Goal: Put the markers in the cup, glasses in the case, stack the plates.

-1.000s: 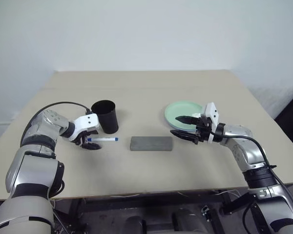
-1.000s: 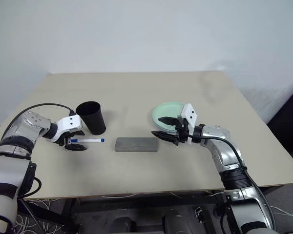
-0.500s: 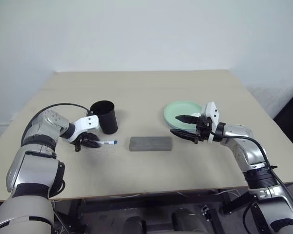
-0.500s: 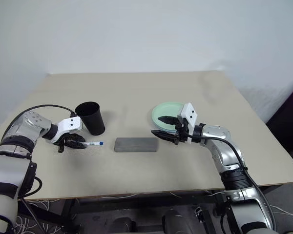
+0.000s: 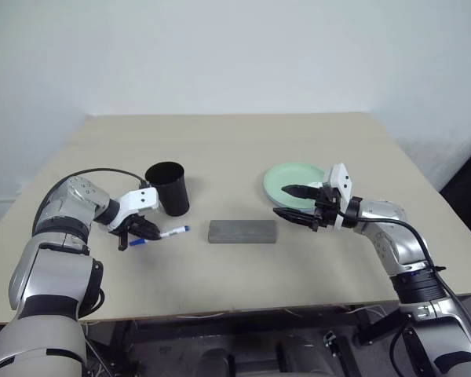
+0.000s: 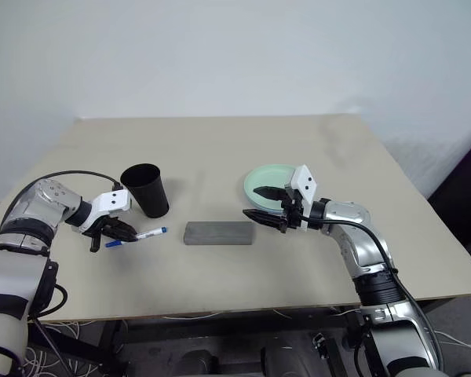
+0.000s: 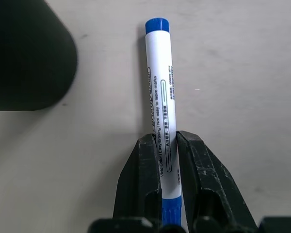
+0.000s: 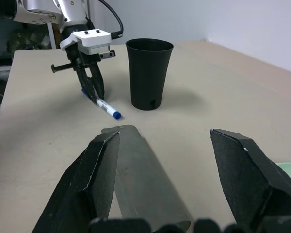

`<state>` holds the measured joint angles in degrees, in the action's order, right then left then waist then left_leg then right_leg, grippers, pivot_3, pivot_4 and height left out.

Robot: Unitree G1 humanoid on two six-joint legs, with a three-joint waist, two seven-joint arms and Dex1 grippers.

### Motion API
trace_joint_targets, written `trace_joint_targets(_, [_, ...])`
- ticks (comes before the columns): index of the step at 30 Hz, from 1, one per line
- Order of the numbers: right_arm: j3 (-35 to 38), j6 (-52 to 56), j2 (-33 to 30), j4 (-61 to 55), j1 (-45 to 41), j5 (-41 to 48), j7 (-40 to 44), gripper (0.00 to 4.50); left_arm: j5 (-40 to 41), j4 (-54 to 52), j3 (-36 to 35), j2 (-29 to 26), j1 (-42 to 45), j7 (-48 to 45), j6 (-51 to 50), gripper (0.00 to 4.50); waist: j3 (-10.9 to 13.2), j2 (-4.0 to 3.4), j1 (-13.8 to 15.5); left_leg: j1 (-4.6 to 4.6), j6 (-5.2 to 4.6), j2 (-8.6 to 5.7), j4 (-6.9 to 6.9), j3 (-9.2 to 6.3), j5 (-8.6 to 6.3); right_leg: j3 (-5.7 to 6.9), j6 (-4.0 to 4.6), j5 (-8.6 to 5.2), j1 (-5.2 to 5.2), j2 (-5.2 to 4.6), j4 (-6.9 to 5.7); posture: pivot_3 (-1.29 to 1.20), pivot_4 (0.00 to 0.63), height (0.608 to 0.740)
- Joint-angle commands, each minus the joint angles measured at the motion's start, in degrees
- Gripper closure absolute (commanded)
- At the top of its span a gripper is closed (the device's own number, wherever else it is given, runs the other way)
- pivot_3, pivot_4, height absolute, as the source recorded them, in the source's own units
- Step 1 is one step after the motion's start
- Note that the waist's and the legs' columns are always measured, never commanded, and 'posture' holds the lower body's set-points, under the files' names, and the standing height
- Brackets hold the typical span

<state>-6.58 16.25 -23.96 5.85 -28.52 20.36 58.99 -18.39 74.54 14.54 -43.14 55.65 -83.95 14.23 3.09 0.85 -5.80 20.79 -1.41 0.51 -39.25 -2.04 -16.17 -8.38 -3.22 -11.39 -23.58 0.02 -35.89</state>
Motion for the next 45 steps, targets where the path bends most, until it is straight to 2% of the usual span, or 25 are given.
trace_joint_targets(1, [1.1, -0.2, -0.2, -1.6, -1.1, 0.7, -0.1, 1.27, 5.2, -4.2, -2.9, -0.3, -0.4, -6.1, 2.8, 4.37, 0.0, 0.0, 0.0, 0.0, 0.0, 0.0, 0.0, 0.0, 0.0, 0.0, 0.0, 0.0, 0.0, 0.0, -0.01, 0.0, 0.0, 0.74])
trace_joint_targets(4, [1.1, -0.1, -0.4, -1.8, -0.8, 0.7, -0.1, 1.27, 12.2, -9.7, -5.9, 1.0, -1.7, -8.5, 2.6, 4.37, 0.0, 0.04, 0.1, 0.04, 0.0, 0.01, -0.01, -0.02, 0.0, 0.02, 0.0, 0.0, -0.01, -0.01, 0.0, 0.0, 0.0, 0.74])
trace_joint_targets(8, [1.1, 0.1, -0.5, -2.0, -0.7, 0.7, 0.0, 1.27, 20.4, -18.2, -12.3, 4.0, -2.8, -6.4, -2.0, 4.37, 0.0, 0.07, 0.1, 0.07, 0.0, -0.01, -0.09, -0.02, 0.0, 0.01, -0.01, 0.0, 0.01, -0.05, 0.02, 0.0, 0.0, 0.74])
trace_joint_targets(12, [0.8, 0.1, -0.2, -1.8, -1.5, 0.8, 0.4, 1.27, 30.3, -26.4, -22.3, 8.4, -3.5, 4.6, -8.3, 4.37, 0.0, 0.07, 0.0, 0.06, 0.0, 0.02, -0.1, -0.05, 0.0, 0.02, -0.02, 0.01, -0.01, -0.04, -0.02, 0.0, 0.0, 0.74])
trace_joint_targets(17, [0.6, 0.0, 0.5, -1.3, -3.5, 1.1, 1.0, 1.27, 33.9, -34.6, -26.9, 11.2, -7.2, 15.2, -10.0, 4.37, 0.0, 0.03, -0.3, -0.09, 0.0, 0.05, 0.01, -0.02, 0.0, -0.01, -0.02, 0.02, -0.01, 0.0, -0.12, 0.0, 0.0, 0.74])
trace_joint_targets(20, [1.1, 0.4, 1.5, -0.9, -5.7, 2.1, 1.4, 1.27, 35.0, -34.3, -30.0, 12.3, -7.8, 22.8, -7.4, 4.37, 0.0, 0.05, -0.3, -0.1, 0.01, 0.04, -0.06, -0.04, 0.01, 0.0, -0.01, 0.03, -0.01, 0.01, -0.2, 0.0, 0.0, 0.74])
trace_joint_targets(26, [1.0, 0.0, 2.0, 0.4, -7.4, 1.7, 2.1, 1.27, 35.6, -31.7, -33.5, 12.9, -9.0, 32.3, -2.9, 4.37, 0.0, 0.06, -0.1, -0.09, 0.02, 0.01, -0.14, -0.07, 0.0, 0.04, 0.0, 0.04, 0.06, -0.04, -0.15, 0.0, 0.0, 0.74])
trace_joint_targets(35, [1.0, -0.6, 2.7, 0.9, -7.7, 1.2, 2.4, 1.27, 36.2, -25.2, -34.3, 14.2, -9.8, 36.5, 0.2, 4.37, 0.0, 0.07, 0.1, -0.06, 0.02, -0.02, -0.12, -0.05, 0.0, 0.05, 0.0, 0.04, 0.05, -0.05, -0.08, 0.0, 0.0, 0.74])
trace_joint_targets(45, [1.4, -0.8, 2.3, 0.4, -7.2, 1.2, 2.3, 1.27, 36.7, -21.4, -34.1, 16.1, -10.5, 35.9, -0.3, 4.37, 0.0, 0.07, 0.1, -0.05, 0.02, -0.02, -0.04, -0.05, 0.0, 0.05, 0.0, 0.04, 0.05, -0.03, -0.02, 0.0, 0.0, 0.74])
